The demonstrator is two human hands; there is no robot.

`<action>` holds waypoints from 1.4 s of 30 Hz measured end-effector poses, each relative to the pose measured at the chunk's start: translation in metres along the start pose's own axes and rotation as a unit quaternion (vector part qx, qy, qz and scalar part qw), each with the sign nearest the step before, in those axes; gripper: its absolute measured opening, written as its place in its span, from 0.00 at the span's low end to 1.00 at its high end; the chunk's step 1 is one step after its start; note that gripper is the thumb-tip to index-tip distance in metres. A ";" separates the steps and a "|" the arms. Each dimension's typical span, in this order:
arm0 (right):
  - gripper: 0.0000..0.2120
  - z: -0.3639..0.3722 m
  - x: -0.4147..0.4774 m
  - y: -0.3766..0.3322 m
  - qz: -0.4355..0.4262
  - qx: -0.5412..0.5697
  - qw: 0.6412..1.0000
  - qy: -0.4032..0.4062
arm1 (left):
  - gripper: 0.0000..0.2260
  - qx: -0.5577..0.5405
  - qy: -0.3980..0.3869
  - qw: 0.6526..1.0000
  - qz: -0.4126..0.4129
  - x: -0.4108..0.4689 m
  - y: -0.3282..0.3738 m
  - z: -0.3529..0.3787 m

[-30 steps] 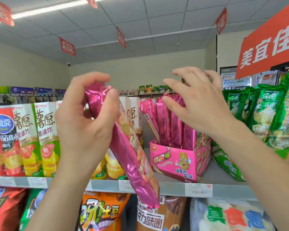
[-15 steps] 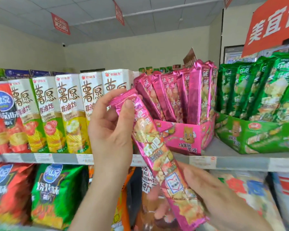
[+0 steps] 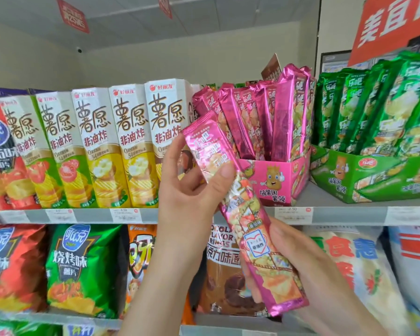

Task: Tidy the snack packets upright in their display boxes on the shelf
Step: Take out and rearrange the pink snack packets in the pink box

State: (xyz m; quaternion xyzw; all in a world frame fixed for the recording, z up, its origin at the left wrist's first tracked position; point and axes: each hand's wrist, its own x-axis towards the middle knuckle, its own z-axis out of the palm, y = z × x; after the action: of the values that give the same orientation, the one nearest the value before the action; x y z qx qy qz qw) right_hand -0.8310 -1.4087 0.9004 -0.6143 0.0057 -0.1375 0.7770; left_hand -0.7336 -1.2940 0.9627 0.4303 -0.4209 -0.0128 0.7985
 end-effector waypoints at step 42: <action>0.21 0.002 -0.092 0.016 -0.048 -0.046 0.984 0.167 | 0.27 -0.082 -0.071 0.988 -0.109 -0.070 -0.026 0.027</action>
State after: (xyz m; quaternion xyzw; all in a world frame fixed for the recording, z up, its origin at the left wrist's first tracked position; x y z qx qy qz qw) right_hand -0.9158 -1.3836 0.8707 -0.6171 0.1122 -0.2744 0.7289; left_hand -0.7884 -1.3017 0.9059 0.4049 -0.4244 -0.1641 0.7931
